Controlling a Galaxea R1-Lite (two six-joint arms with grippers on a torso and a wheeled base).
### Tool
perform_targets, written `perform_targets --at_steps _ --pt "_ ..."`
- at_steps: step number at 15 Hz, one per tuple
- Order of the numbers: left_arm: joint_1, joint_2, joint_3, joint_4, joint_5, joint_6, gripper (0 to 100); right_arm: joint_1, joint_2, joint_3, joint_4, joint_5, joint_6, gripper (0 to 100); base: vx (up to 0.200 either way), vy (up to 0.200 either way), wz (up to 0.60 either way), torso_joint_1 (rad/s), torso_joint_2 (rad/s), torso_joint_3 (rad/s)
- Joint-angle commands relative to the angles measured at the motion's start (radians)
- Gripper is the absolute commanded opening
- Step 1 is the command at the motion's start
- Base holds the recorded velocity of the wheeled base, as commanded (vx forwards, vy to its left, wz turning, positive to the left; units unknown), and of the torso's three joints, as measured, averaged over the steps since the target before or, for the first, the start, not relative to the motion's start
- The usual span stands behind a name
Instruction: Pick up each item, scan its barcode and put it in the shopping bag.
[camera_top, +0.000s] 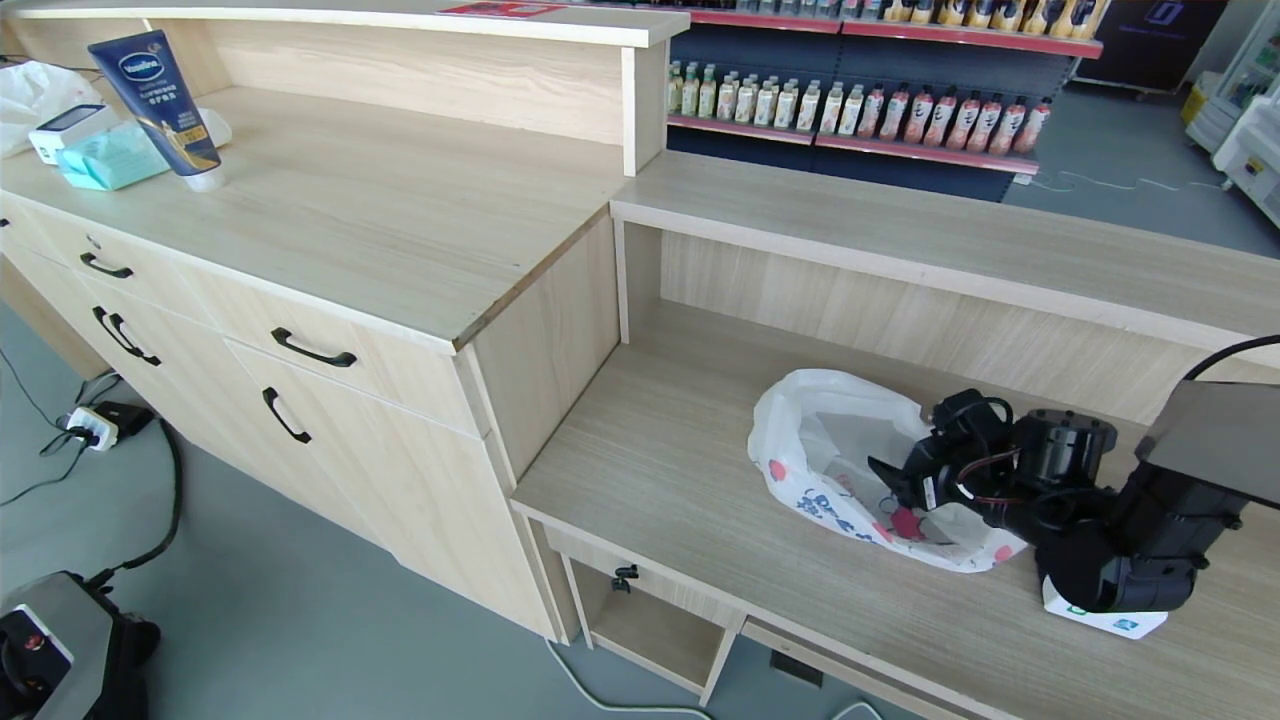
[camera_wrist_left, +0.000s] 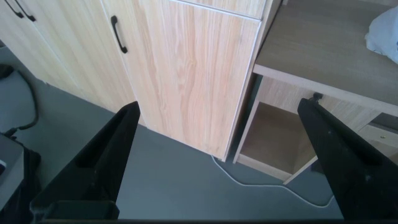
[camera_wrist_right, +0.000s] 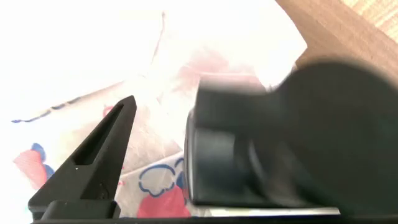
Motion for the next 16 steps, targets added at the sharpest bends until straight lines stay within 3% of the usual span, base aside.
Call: perform_targets --at_steps 1,6,9,13,16 --pt "0.0 0.0 0.0 0.0 0.0 0.0 100 0.025 -0.081 0.001 0.008 0.027 0.0 100 0.0 0.0 0.0 0.0 0.0 0.0" --pt "0.0 0.0 0.0 0.0 0.0 0.0 100 0.053 -0.333 0.071 0.051 0.064 -0.054 100 0.0 0.0 0.0 0.0 0.0 0.0" --pt "0.0 0.0 0.0 0.0 0.0 0.0 100 -0.008 -0.575 0.272 0.062 0.073 -0.224 100 0.0 0.0 0.0 0.0 0.0 0.0" --pt "0.0 0.0 0.0 0.0 0.0 0.0 100 -0.076 -0.83 0.263 0.2 0.071 -0.276 100 0.0 0.0 0.0 0.0 0.0 0.0" --pt "0.0 0.002 0.0 0.0 0.0 0.0 100 -0.111 -0.893 0.211 0.208 0.078 -0.296 100 0.0 0.0 -0.6 -0.002 0.0 0.002"
